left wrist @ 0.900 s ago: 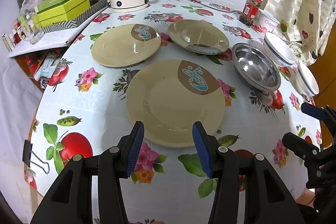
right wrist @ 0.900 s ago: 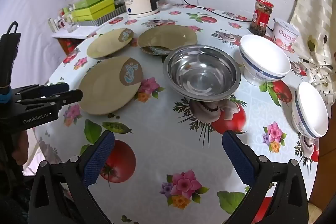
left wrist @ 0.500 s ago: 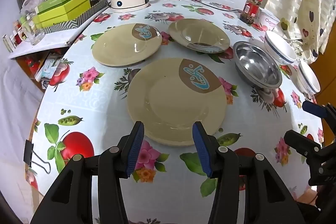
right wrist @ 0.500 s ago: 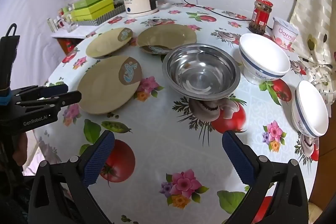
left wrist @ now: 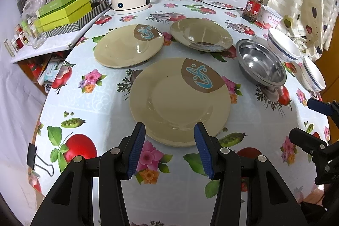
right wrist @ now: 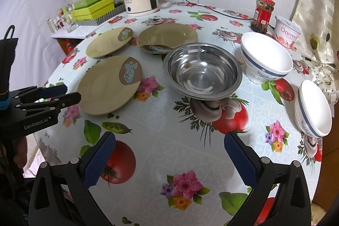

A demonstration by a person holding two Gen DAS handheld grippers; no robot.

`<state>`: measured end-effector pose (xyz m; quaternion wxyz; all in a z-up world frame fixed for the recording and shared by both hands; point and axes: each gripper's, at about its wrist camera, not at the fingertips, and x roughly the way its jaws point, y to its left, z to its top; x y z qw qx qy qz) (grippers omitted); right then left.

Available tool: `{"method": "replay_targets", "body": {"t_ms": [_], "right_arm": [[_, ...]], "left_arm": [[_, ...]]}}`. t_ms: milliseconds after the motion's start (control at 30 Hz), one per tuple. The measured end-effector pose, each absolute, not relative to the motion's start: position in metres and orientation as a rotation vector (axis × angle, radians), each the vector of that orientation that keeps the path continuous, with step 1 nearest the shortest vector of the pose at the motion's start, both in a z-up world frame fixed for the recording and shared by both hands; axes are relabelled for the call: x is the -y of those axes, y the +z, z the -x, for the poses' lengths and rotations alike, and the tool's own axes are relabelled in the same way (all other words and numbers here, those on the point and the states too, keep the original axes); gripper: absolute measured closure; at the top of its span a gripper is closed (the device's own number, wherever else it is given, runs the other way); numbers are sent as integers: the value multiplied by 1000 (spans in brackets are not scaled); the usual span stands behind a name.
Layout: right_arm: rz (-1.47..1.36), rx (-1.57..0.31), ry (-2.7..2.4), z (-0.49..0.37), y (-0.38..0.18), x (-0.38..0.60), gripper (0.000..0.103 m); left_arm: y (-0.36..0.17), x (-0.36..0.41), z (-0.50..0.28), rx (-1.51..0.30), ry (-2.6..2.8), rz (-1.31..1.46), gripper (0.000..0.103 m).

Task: Organize plates and bowls

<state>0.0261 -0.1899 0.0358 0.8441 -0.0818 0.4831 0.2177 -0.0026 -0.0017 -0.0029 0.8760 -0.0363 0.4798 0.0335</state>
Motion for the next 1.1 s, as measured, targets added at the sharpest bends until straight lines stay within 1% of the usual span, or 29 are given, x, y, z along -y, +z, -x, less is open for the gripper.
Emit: {"method": "replay_targets", "body": {"t_ms": [633,1100], "right_arm": [[172,-1016,460,-26,33,192,0],[172,-994,467,-24,43,189,0]], "left_arm": [[-3,0,2,-1000,67,82,54],[-4,-2,3,-997,71,97,54]]}}
